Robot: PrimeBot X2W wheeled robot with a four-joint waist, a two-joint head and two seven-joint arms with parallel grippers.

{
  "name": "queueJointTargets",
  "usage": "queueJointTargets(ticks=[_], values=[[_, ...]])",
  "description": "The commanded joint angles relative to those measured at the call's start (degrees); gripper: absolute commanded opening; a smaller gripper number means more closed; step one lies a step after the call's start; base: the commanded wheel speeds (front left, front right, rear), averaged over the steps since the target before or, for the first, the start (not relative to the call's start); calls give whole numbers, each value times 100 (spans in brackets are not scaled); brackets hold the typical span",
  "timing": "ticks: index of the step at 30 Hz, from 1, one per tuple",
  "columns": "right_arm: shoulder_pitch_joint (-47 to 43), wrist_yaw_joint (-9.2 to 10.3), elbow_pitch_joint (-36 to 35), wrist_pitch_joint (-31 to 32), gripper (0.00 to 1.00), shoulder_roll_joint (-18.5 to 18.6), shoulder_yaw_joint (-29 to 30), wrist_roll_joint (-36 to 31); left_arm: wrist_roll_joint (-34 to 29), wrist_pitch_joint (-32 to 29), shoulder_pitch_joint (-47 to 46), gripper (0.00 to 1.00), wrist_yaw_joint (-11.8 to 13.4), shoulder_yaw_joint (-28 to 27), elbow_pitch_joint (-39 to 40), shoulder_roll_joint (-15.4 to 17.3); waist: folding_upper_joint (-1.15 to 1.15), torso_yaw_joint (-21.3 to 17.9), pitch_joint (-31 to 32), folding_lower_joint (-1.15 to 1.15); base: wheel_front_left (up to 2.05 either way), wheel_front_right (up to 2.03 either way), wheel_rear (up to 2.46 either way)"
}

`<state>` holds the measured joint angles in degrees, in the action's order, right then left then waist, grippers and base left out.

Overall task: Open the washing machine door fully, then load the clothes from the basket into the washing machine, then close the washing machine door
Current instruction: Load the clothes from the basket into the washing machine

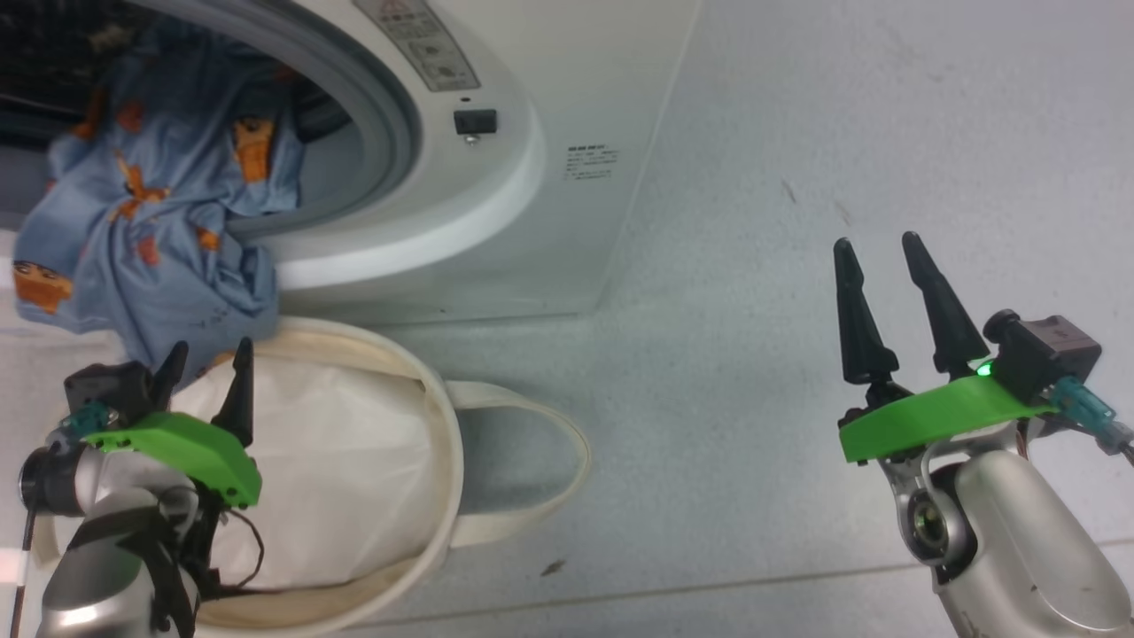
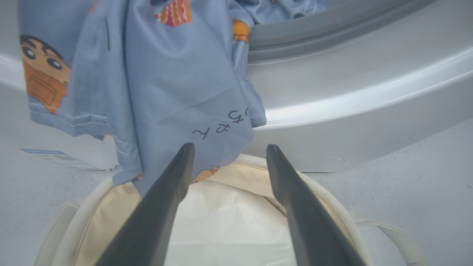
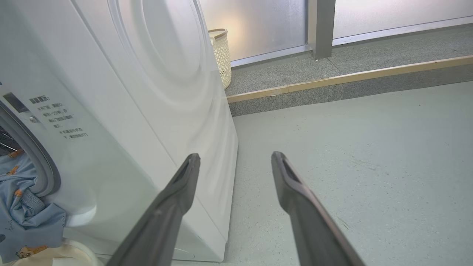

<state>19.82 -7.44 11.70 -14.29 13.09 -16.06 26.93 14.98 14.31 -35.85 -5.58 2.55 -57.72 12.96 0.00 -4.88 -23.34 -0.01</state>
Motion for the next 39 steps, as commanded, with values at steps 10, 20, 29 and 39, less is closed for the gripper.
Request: queueJointTargets(ticks=[10, 20, 29, 39], values=[[15, -5, -330, -71, 100, 49, 95, -162, 86, 69, -424, 100, 282, -762, -358, 268, 0, -68, -475, 1, 0, 0, 0], [6, -5, -457, -71, 100, 166, 178, -240, -104, 69, -890, 100, 208, -887, -420, 379, 0, -83, -787, 1, 0, 0, 0], [-18, -5, -536, -71, 100, 184, 296, -290, -197, 69, -1163, 84, 111, -993, -466, 402, 0, -131, -910, 1, 0, 0, 0], [-20, -5, -528, -71, 100, 152, 339, -294, -288, 69, -1118, 0, 53, -1210, -27, 318, 0, -94, -856, 1, 0, 0, 0]])
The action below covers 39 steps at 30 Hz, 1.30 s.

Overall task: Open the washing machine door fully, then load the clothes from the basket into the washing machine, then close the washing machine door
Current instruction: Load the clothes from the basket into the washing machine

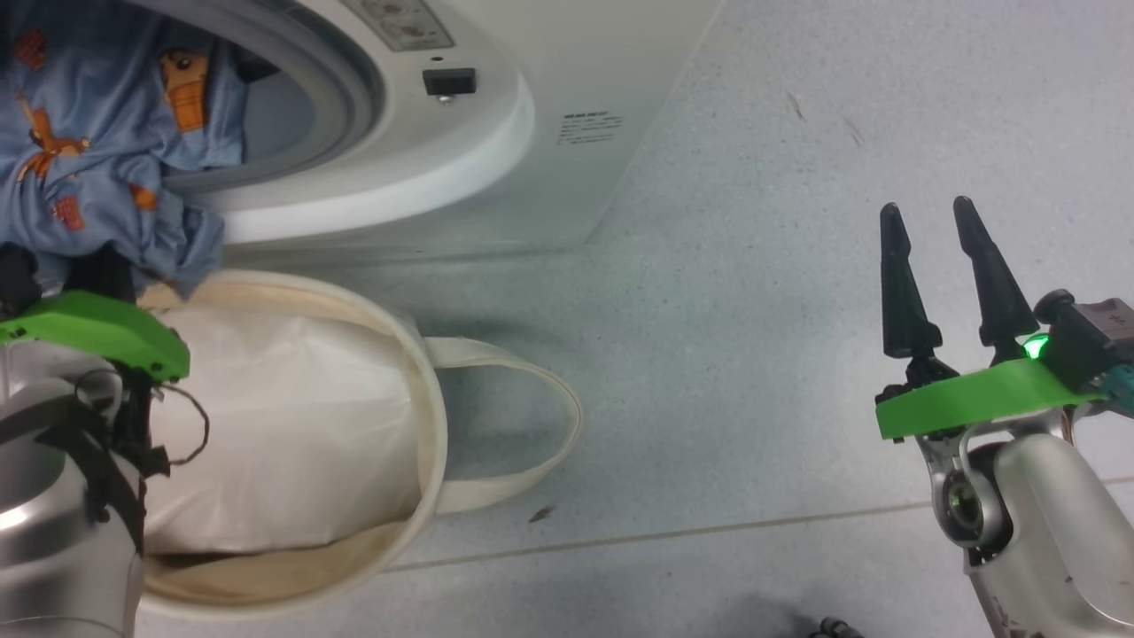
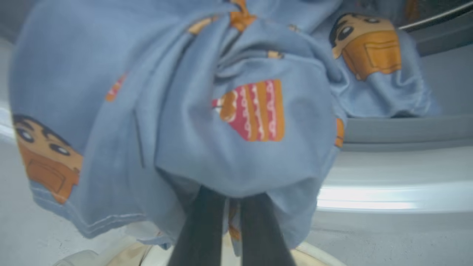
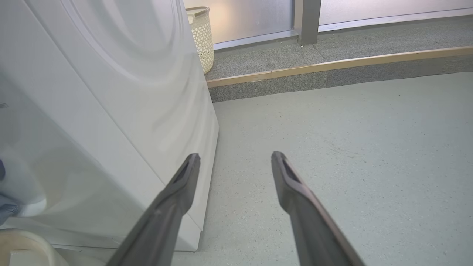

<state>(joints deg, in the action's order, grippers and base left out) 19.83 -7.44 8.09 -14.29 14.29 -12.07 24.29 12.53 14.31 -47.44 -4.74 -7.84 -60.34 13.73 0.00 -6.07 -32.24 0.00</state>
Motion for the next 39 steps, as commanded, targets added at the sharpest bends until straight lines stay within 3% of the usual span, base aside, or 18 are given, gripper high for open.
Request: queueJointTargets(ticks=[1, 10, 19, 34, 39], values=[[-27, -5, -153, -71, 100, 24, -61, -21, -64, 69, 85, 0, -51, -179, 301, 201, 0, 48, 72, 0, 0, 0, 0], [-9, -5, 26, -71, 100, -135, -246, 110, -195, 69, 531, 0, -222, -399, 1286, -54, 0, 184, 546, 0, 0, 0, 0], [-61, -5, 180, -71, 100, -235, -403, 228, -322, 69, 502, 0, -269, -372, 1991, -70, 0, 145, 851, 0, 0, 0, 0], [-251, -5, -67, -71, 100, 100, -171, 121, -385, 69, -953, 0, -274, -143, 1477, 284, 0, -419, 314, 0, 0, 0, 0], [-320, -5, -283, -71, 100, 146, 20, 87, -426, 69, -1442, 0, -274, -171, 1774, 286, 0, -506, -5, 0, 0, 0, 0]])
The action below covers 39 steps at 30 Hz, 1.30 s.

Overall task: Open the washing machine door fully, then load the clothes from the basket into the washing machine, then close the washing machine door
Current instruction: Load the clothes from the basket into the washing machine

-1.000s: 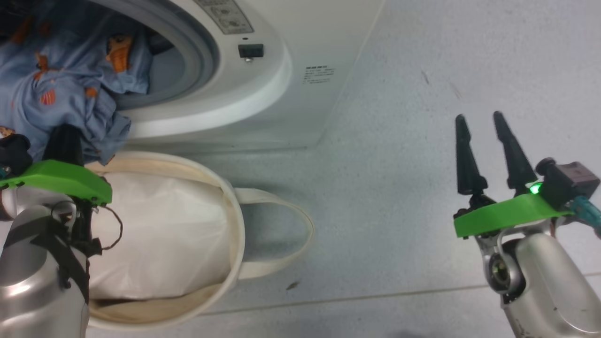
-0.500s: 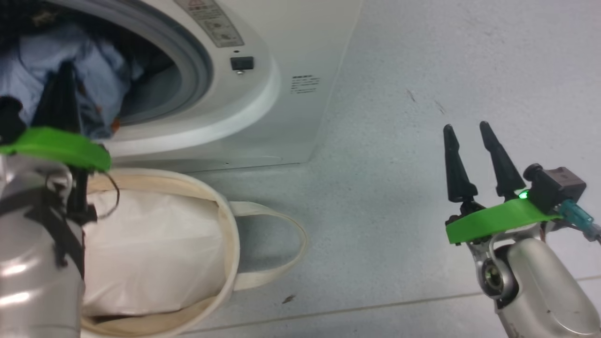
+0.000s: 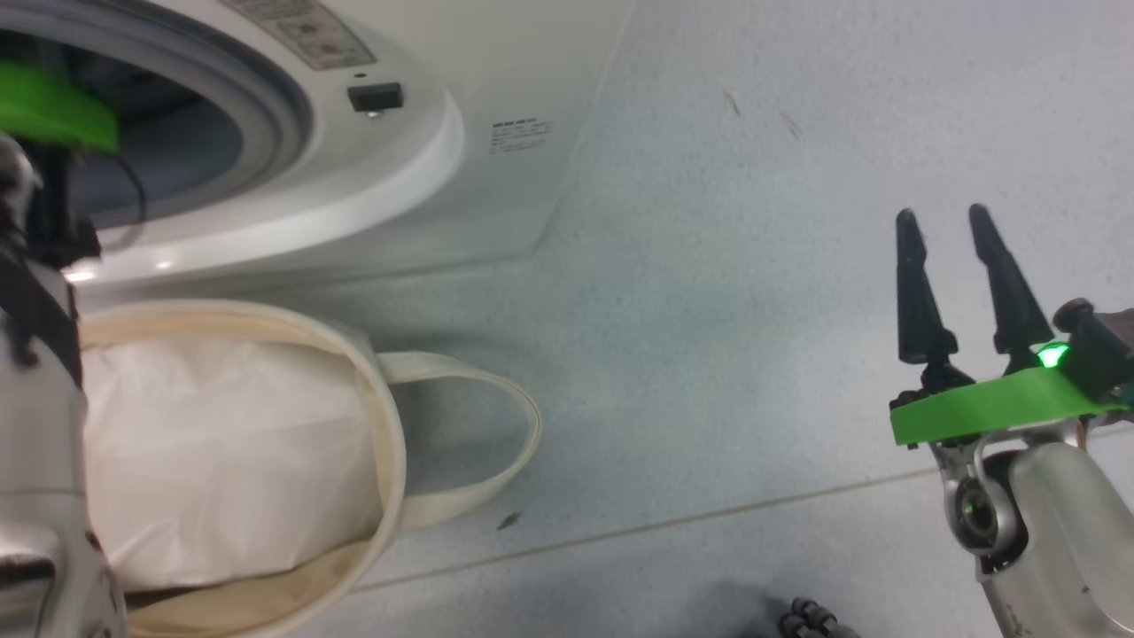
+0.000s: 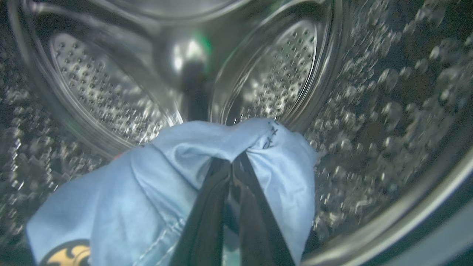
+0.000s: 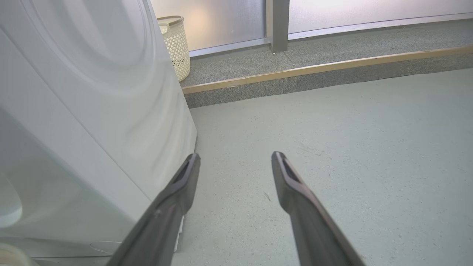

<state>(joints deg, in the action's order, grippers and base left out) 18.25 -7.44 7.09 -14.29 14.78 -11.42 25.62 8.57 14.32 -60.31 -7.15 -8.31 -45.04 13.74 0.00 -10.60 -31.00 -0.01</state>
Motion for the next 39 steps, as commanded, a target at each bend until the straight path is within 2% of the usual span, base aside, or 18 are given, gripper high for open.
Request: queueJointTargets(ticks=[1, 2, 4, 8, 11, 19, 20, 21, 22, 30, 35, 39], values=[[-173, -5, -221, -71, 100, 98, -9, -60, -13, 68, -227, 0, -33, -163, 379, 269, 0, -56, -197, 1, 0, 0, 0], [-183, -5, -285, -71, 100, 76, 37, -75, 10, 68, -283, 0, -34, -240, 592, 225, 0, -68, -303, 1, 0, 0, 0], [-191, -5, -319, -71, 100, 40, 56, -79, 37, 68, -252, 0, -34, -297, 522, 185, 0, -90, -356, 1, 0, 0, 0], [-218, -5, -333, -71, 100, -2, 55, -94, 51, 68, -367, 0, -34, -221, -332, 222, 0, -139, -394, 1, 0, 0, 0], [-223, -5, -361, -71, 100, -24, 74, -89, 35, 68, -574, 0, -34, -43, -552, 310, 0, -176, -434, 1, 0, 0, 0], [-200, -5, -408, -71, 100, -64, 68, -71, 20, 68, -949, 0, -34, 241, -526, 443, 0, -273, -491, 1, 0, 0, 0], [-196, -5, -407, -71, 100, -68, 66, -63, 23, 68, -979, 2, -34, 289, -557, 440, 0, -281, -496, 1, 0, 0, 0], [-192, -5, -396, -71, 100, -69, 64, -60, 22, 68, -1011, 67, -34, 343, -626, 441, 0, -285, -497, 1, 0, 0, 0], [-187, -5, -386, -71, 100, -73, 61, -57, 36, 68, -1044, 100, -34, 355, -755, 442, 0, -287, -494, 1, 0, 0, 0], [-140, -5, -270, -71, 100, -138, -30, 7, 146, 60, -1334, 100, 63, 363, -2421, 368, 0, -242, -250, 1, 0, 0, 0], [-78, -5, -94, -71, 100, -204, -129, 73, 276, 64, -1091, 100, 26, 360, -2690, 194, 0, -103, 54, 1, 0, 0, 0], [-27, -5, 77, -71, 100, -265, -239, 138, 392, 66, -602, 100, -9, 341, -2485, 53, 0, 52, 378, 1, 0, 0, 0]])
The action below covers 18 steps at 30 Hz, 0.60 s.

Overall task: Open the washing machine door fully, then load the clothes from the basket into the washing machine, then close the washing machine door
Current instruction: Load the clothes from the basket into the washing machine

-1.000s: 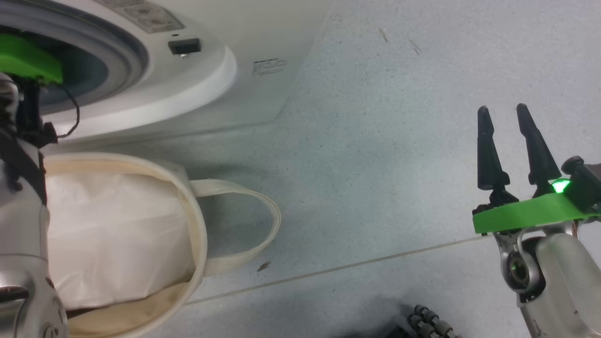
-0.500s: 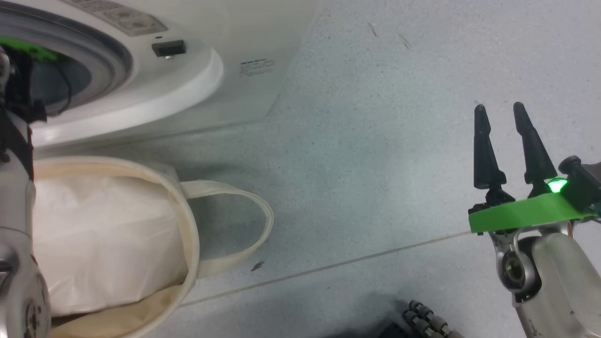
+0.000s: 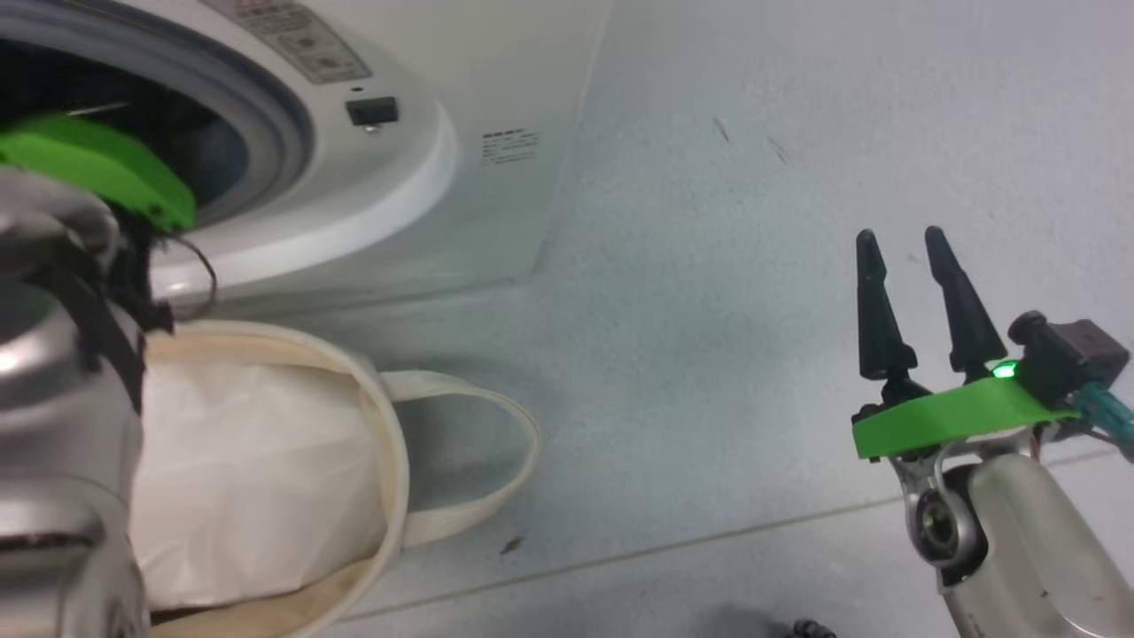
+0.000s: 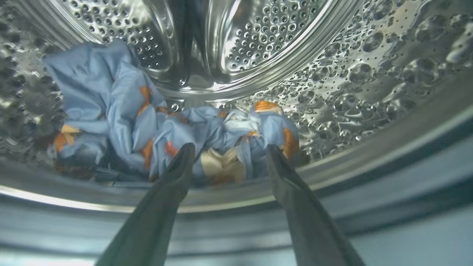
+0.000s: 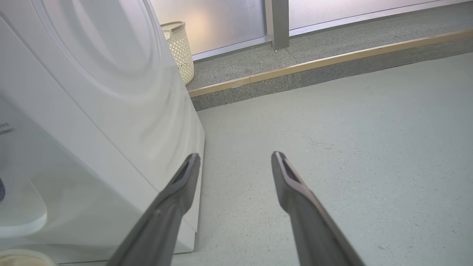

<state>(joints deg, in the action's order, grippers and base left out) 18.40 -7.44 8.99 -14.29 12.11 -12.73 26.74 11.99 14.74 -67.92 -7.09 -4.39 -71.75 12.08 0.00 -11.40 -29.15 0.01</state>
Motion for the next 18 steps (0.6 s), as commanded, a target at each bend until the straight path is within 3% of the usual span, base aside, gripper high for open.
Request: queueJointTargets(ticks=[1, 12, 18], values=[[-33, -5, -66, -71, 100, -11, -146, 45, 56, 24, 323, 100, -21, -33, 297, 184, 0, 179, 276, -1, 0, 0, 0], [-49, -5, 377, -71, 100, -70, -524, 220, 530, 25, 2234, 100, -38, 82, 2068, -111, 0, 688, 1333, -1, 0, 0, 0], [-155, -5, 532, -71, 100, -56, -679, 242, 1074, 26, 3231, 100, -39, 486, 2513, 63, 0, 839, 1945, -1, 0, 0, 0]])
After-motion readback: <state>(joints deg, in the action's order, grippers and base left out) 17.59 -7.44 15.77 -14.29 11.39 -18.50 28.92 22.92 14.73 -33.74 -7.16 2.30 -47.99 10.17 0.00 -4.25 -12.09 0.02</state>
